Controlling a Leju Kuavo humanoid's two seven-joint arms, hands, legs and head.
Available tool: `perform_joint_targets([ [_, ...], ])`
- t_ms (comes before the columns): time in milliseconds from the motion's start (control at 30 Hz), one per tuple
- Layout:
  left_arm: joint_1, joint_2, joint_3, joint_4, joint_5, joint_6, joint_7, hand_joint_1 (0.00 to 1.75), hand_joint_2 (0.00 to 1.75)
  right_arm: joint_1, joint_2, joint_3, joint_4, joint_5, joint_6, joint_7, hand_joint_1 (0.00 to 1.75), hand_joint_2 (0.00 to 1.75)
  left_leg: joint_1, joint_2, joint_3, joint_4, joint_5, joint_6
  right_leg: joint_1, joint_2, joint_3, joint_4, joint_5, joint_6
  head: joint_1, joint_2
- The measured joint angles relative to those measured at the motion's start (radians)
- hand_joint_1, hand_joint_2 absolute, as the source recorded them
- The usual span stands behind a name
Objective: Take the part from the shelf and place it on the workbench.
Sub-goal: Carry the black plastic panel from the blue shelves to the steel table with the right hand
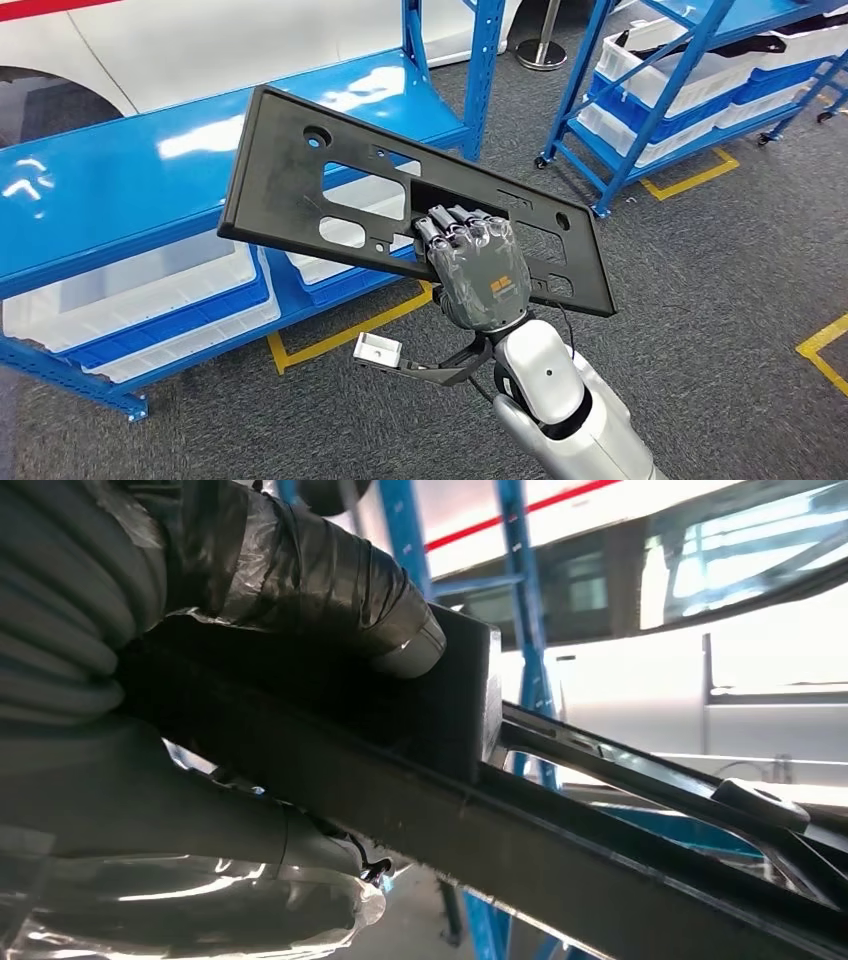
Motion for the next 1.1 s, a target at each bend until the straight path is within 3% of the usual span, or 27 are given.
perform_joint_targets([
  [67, 0.001, 0.001, -0.005, 0.001, 0.0, -0.005, -0.015, 0.0, 1.75, 0.001, -0.003, -0.003, -0.006, 0.0, 0.001, 0.001, 1.73, 1.75, 0.0, 0.034, 0.005, -0.01, 0.006, 0.01, 0.001, -0.07, -0.039, 0.082, -0.049, 0.01, 0.004, 0.0],
  [100, 0.003, 0.001, -0.007, 0.001, 0.0, -0.01, -0.025, 0.0, 1.75, 0.003, -0.005, -0.004, -0.009, 0.001, 0.001, 0.001, 1.73, 1.75, -0.002, 0.05, 0.005, -0.011, 0.006, 0.012, -0.002, -0.092, -0.07, 0.145, -0.08, 0.016, 0.005, 0.0],
  [167, 0.005, 0.001, -0.008, 0.001, 0.0, -0.019, -0.043, 0.0, 1.75, 0.013, -0.015, -0.012, -0.014, 0.0, 0.0, 0.003, 1.73, 1.75, -0.003, 0.082, 0.005, -0.01, 0.004, 0.012, -0.009, -0.106, -0.113, 0.234, -0.108, 0.024, 0.005, 0.0],
  [200, 0.005, 0.0, -0.008, 0.001, 0.0, -0.023, -0.048, 0.0, 1.75, 0.02, -0.022, -0.018, -0.016, 0.0, 0.0, 0.004, 1.73, 1.75, -0.003, 0.096, 0.005, -0.01, 0.003, 0.01, -0.012, -0.109, -0.109, 0.23, -0.096, 0.027, 0.005, 0.0],
  [233, 0.005, 0.0, -0.008, 0.001, 0.0, -0.025, -0.05, 0.0, 1.75, 0.026, -0.027, -0.026, -0.02, -0.002, -0.001, 0.006, 1.73, 1.75, -0.002, 0.11, 0.007, -0.01, 0.0, 0.008, -0.015, -0.115, -0.086, 0.189, -0.07, 0.029, 0.005, 0.0],
  [300, 0.003, -0.003, -0.007, 0.001, 0.0, -0.023, -0.041, 0.0, 1.75, 0.033, -0.035, -0.043, -0.034, -0.008, -0.002, 0.007, 1.73, 1.75, -0.004, 0.132, 0.012, -0.008, -0.006, -0.001, -0.011, -0.15, -0.011, 0.058, -0.02, 0.025, 0.005, 0.0],
  [367, 0.001, -0.004, -0.003, 0.001, 0.0, -0.008, -0.025, 0.0, 1.75, 0.036, -0.038, -0.059, -0.05, -0.014, -0.001, 0.006, 1.73, 1.75, -0.009, 0.15, 0.018, -0.008, -0.013, -0.013, 0.0, -0.171, 0.027, -0.015, -0.006, 0.009, 0.005, 0.0],
  [433, -0.003, -0.006, 0.007, 0.001, 0.0, 0.025, -0.009, 0.0, 1.75, 0.04, -0.039, -0.073, -0.064, -0.018, 0.007, 0.003, 1.73, 1.75, -0.011, 0.169, 0.026, -0.012, -0.018, -0.024, 0.006, -0.155, 0.026, -0.021, -0.009, -0.007, 0.004, 0.0],
  [467, -0.006, -0.007, 0.016, 0.001, 0.0, 0.045, -0.003, 0.0, 1.75, 0.043, -0.039, -0.078, -0.07, -0.019, 0.014, 0.001, 1.73, 1.75, -0.01, 0.17, 0.03, -0.011, -0.022, -0.03, 0.003, -0.144, 0.029, -0.025, -0.008, -0.014, 0.004, 0.0],
  [533, -0.011, -0.009, 0.047, 0.001, 0.0, 0.078, 0.005, 0.0, 1.75, 0.045, -0.038, -0.084, -0.083, -0.019, 0.026, 0.0, 1.73, 1.75, -0.006, 0.133, 0.018, 0.028, -0.054, -0.037, -0.002, -0.125, 0.037, -0.036, -0.005, -0.029, 0.004, 0.0],
  [600, -0.012, -0.01, 0.083, 0.001, 0.0, 0.096, 0.006, 0.0, 1.75, 0.045, -0.035, -0.086, -0.091, -0.019, 0.037, -0.001, 1.73, 1.75, -0.006, 0.08, -0.039, 0.147, -0.115, -0.037, -0.002, -0.106, 0.041, -0.04, -0.003, -0.039, 0.003, 0.0],
  [633, -0.011, -0.011, 0.098, 0.001, 0.0, 0.1, 0.005, 0.0, 1.75, 0.045, -0.033, -0.087, -0.093, -0.018, 0.043, -0.002, 1.73, 1.75, -0.007, 0.069, -0.075, 0.214, -0.14, -0.036, 0.0, -0.095, 0.041, -0.04, -0.004, -0.042, 0.003, 0.0],
  [667, -0.011, -0.011, 0.109, 0.001, 0.0, 0.101, 0.002, 0.0, 1.75, 0.046, -0.033, -0.087, -0.093, -0.017, 0.047, -0.003, 1.73, 1.75, -0.007, 0.064, -0.102, 0.259, -0.149, -0.035, 0.002, -0.082, 0.041, -0.039, -0.004, -0.044, 0.003, 0.0],
  [700, -0.011, -0.012, 0.117, 0.001, 0.0, 0.1, -0.004, 0.0, 1.75, 0.046, -0.033, -0.087, -0.094, -0.017, 0.05, -0.004, 1.73, 1.75, -0.007, 0.062, -0.114, 0.27, -0.137, -0.034, 0.004, -0.068, 0.042, -0.037, -0.004, -0.045, 0.003, 0.0],
  [767, -0.011, -0.015, 0.127, 0.001, 0.0, 0.092, -0.022, 0.0, 1.75, 0.046, -0.033, -0.087, -0.094, -0.017, 0.051, -0.004, 1.73, 1.75, -0.007, 0.05, -0.086, 0.184, -0.064, -0.028, 0.005, -0.039, 0.042, -0.032, -0.006, -0.043, 0.003, 0.0],
  [833, -0.01, -0.015, 0.128, 0.002, 0.0, 0.081, -0.043, 0.0, 1.75, 0.043, -0.032, -0.087, -0.094, -0.018, 0.053, -0.003, 1.73, 1.75, -0.006, 0.005, -0.039, 0.063, -0.008, -0.021, 0.005, -0.013, 0.037, -0.023, -0.008, -0.038, 0.004, 0.0],
  [900, -0.012, -0.016, 0.128, 0.003, 0.0, 0.074, -0.063, 0.0, 1.75, 0.039, -0.032, -0.087, -0.094, -0.019, 0.057, -0.003, 1.73, 1.75, -0.008, -0.021, -0.02, 0.014, 0.0, -0.017, 0.001, 0.008, 0.027, -0.018, -0.007, -0.026, 0.003, 0.0],
  [933, -0.014, -0.016, 0.129, 0.003, 0.0, 0.072, -0.07, 0.0, 1.75, 0.038, -0.033, -0.088, -0.094, -0.019, 0.059, -0.002, 1.73, 1.75, -0.009, -0.014, -0.017, 0.009, 0.0, -0.016, 0.0, 0.02, 0.023, -0.019, -0.003, -0.018, 0.003, 0.0],
  [967, -0.016, -0.017, 0.129, 0.003, 0.0, 0.071, -0.074, 0.0, 1.75, 0.039, -0.033, -0.089, -0.095, -0.02, 0.061, -0.002, 1.73, 1.75, -0.007, -0.002, -0.014, 0.005, 0.004, -0.011, -0.001, 0.023, 0.022, -0.02, -0.001, -0.012, 0.003, 0.0],
  [1000, -0.017, -0.018, 0.129, 0.003, 0.0, 0.07, -0.076, 0.0, 1.75, 0.038, -0.034, -0.091, -0.095, -0.02, 0.062, -0.001, 1.73, 1.75, -0.006, 0.011, -0.01, -0.001, 0.007, -0.005, 0.001, 0.007, 0.018, -0.014, -0.006, -0.007, 0.005, 0.0],
  [1033, -0.016, -0.019, 0.129, 0.004, 0.0, 0.07, -0.077, 0.0, 1.75, 0.037, -0.034, -0.092, -0.096, -0.02, 0.063, -0.001, 1.73, 1.75, -0.004, 0.025, -0.006, -0.008, 0.011, 0.001, 0.004, -0.021, 0.008, 0.008, -0.02, -0.003, 0.007, 0.0],
  [1100, -0.014, -0.021, 0.129, 0.004, 0.0, 0.07, -0.078, 0.0, 1.75, 0.033, -0.035, -0.093, -0.097, -0.02, 0.064, -0.001, 1.73, 1.75, -0.005, 0.054, -0.002, -0.014, 0.013, 0.009, 0.004, -0.086, -0.04, 0.108, -0.075, 0.004, 0.01, 0.0],
])
